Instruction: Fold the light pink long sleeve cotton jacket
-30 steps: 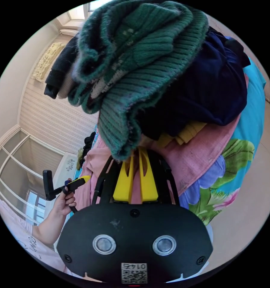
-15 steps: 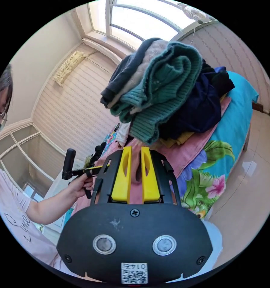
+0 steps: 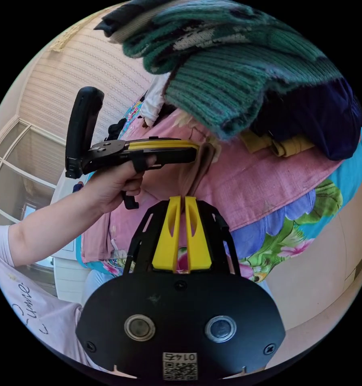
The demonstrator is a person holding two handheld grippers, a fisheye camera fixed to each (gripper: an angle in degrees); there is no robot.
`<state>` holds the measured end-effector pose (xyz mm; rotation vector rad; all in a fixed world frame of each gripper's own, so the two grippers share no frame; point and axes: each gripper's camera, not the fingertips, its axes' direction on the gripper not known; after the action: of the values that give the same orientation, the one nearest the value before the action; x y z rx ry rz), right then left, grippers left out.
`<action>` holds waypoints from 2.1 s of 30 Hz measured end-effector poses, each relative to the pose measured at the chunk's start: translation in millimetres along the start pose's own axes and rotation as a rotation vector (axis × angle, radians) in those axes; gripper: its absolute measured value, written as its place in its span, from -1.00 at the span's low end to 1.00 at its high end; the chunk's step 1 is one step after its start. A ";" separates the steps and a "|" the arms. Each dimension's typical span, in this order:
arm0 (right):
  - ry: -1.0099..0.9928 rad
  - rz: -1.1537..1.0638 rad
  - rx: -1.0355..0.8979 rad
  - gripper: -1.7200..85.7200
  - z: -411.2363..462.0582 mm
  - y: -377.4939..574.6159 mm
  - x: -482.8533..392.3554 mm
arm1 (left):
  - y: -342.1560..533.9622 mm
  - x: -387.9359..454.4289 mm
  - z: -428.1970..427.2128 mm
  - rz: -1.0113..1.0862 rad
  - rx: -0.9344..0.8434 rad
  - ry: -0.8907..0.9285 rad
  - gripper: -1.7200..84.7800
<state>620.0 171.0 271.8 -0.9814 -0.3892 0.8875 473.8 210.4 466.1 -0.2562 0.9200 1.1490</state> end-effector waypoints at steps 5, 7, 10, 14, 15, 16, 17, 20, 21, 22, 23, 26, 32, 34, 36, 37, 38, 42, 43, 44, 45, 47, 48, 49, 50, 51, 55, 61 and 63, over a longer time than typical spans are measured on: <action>0.005 0.012 -0.008 -0.94 31.7 4.8 -14.9 | 43.2 -24.1 -67.6 -0.097 0.059 0.167 -0.97; 0.017 -0.005 -0.022 -0.94 48.2 7.6 -23.4 | 92.2 -33.3 -110.6 -0.111 0.090 0.244 -0.98; 0.004 0.018 -0.016 -0.94 67.5 15.7 -30.7 | 180.5 -44.3 -166.9 -0.196 0.127 0.227 -0.98; -0.013 0.054 -0.004 -0.92 88.5 28.2 -41.2 | 317.1 -56.5 -244.9 -0.412 0.227 0.179 -0.98; -0.050 0.092 0.005 -0.90 90.6 34.4 -44.1 | 364.2 -58.5 -271.2 -0.495 0.254 0.134 -0.98; -0.080 0.125 0.035 -0.89 89.0 42.8 -50.1 | 412.7 -59.2 -298.6 -0.583 0.282 0.071 -0.98; -0.089 0.122 0.060 -0.88 86.9 48.3 -55.6 | 436.9 -59.0 -312.3 -0.627 0.298 0.034 -0.98; -0.079 0.063 0.148 -0.85 86.8 85.1 -98.8 | 552.5 -55.3 -373.2 -0.834 0.350 -0.177 -0.98; -0.088 0.017 0.126 -0.84 96.8 99.3 -121.3 | 595.4 -54.1 -392.5 -0.919 0.351 -0.262 -0.97; -0.102 -0.036 0.071 -0.84 114.1 112.2 -146.1 | 635.6 -53.5 -410.3 -1.007 0.361 -0.319 -0.96; -0.112 -0.067 0.032 -0.84 125.3 118.2 -159.3 | 653.6 -52.8 -418.3 -1.042 0.375 -0.341 -0.96; -0.069 -0.235 -0.214 -0.82 196.4 149.7 -226.2 | 732.5 -48.5 -452.8 -1.177 0.454 -0.432 -0.89; 0.205 -0.399 -0.359 -0.81 309.1 194.4 -309.1 | 824.6 -49.3 -490.8 -1.256 0.515 -0.473 -0.81; 0.263 -0.404 -0.416 -0.81 331.5 206.7 -321.9 | 854.3 -49.3 -502.7 -1.263 0.548 -0.462 -0.81; 0.328 -0.507 -0.381 -0.80 332.5 218.2 -342.7 | 876.5 -49.0 -510.9 -1.272 0.551 -0.474 -0.81; 0.407 -0.644 -0.359 -0.79 335.7 229.6 -363.9 | 890.6 -48.6 -515.8 -1.282 0.552 -0.489 -0.81; 0.436 -0.718 -0.352 -0.79 338.6 235.9 -375.5 | 897.6 -48.4 -518.3 -1.286 0.554 -0.493 -0.81; 0.282 -1.115 -0.349 -0.79 380.0 276.0 -470.1 | 936.2 -50.4 -534.7 -1.306 0.604 -0.464 -0.81; 0.210 -1.198 -0.329 -0.79 397.4 287.4 -499.6 | 943.9 -52.2 -538.8 -1.313 0.613 -0.455 -0.81; 0.170 -1.241 -0.319 -0.79 407.2 293.7 -514.7 | 947.3 -53.3 -540.9 -1.314 0.615 -0.450 -0.81; 0.090 -1.314 -0.302 -0.79 428.3 306.3 -544.1 | 953.2 -55.6 -545.6 -1.315 0.619 -0.448 -0.81; -0.019 -1.377 -0.322 -0.79 462.9 323.5 -586.0 | 963.6 -58.4 -554.1 -1.331 0.648 -0.438 -0.81; -0.080 -1.405 -0.349 -0.78 485.0 334.3 -611.4 | 971.2 -60.3 -559.6 -1.346 0.681 -0.418 -0.81; -0.119 -1.425 -0.372 -0.78 505.5 344.8 -634.2 | 978.1 -62.5 -564.1 -1.351 0.710 -0.392 -0.81; -0.132 -1.436 -0.380 -0.78 515.0 350.0 -644.1 | 981.2 -63.8 -565.9 -1.356 0.715 -0.381 -0.81; -0.138 -1.457 -0.398 -0.77 533.7 360.1 -661.4 | 986.7 -67.0 -568.5 -1.371 0.714 -0.364 -0.81; -0.043 -1.512 -0.502 -0.78 600.0 389.2 -691.7 | 1000.2 -78.9 -578.9 -1.375 0.708 -0.305 -0.82; 0.041 -1.450 -0.699 -0.90 658.5 390.1 -693.1 | 1016.6 -79.7 -605.2 -1.295 0.696 -0.301 -0.97; -0.007 -1.442 -0.705 -0.93 657.4 384.7 -700.8 | 1024.8 -76.3 -617.2 -1.283 0.740 -0.296 -0.98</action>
<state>-406.9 75.0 357.7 -0.9996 -1.2436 -0.6097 -723.6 221.3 410.8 -0.0244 0.6416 -0.3511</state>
